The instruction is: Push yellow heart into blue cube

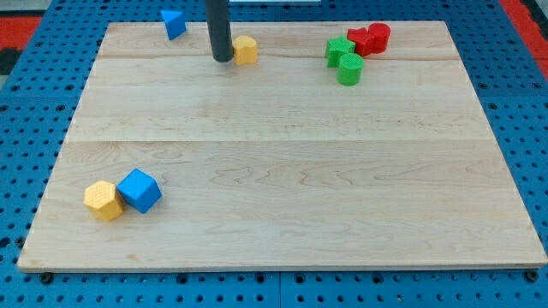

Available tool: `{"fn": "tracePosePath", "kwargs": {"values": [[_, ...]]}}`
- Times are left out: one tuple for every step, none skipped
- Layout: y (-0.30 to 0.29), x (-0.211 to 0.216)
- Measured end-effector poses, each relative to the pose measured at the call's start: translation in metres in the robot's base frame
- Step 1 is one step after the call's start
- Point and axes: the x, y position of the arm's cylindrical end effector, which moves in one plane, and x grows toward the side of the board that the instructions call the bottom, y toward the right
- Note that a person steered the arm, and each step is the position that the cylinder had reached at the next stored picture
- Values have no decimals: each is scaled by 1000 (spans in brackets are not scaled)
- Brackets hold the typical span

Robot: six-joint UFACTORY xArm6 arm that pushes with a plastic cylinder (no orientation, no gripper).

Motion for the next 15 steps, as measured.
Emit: {"fn": "tracePosePath", "kwargs": {"values": [[8, -22], [39, -42], [60, -3], [48, 49], [55, 34], [84, 48], [105, 117], [62, 161], [3, 175], [-31, 224], [-7, 236], [12, 256], [37, 287], [43, 316], [-7, 311]]}}
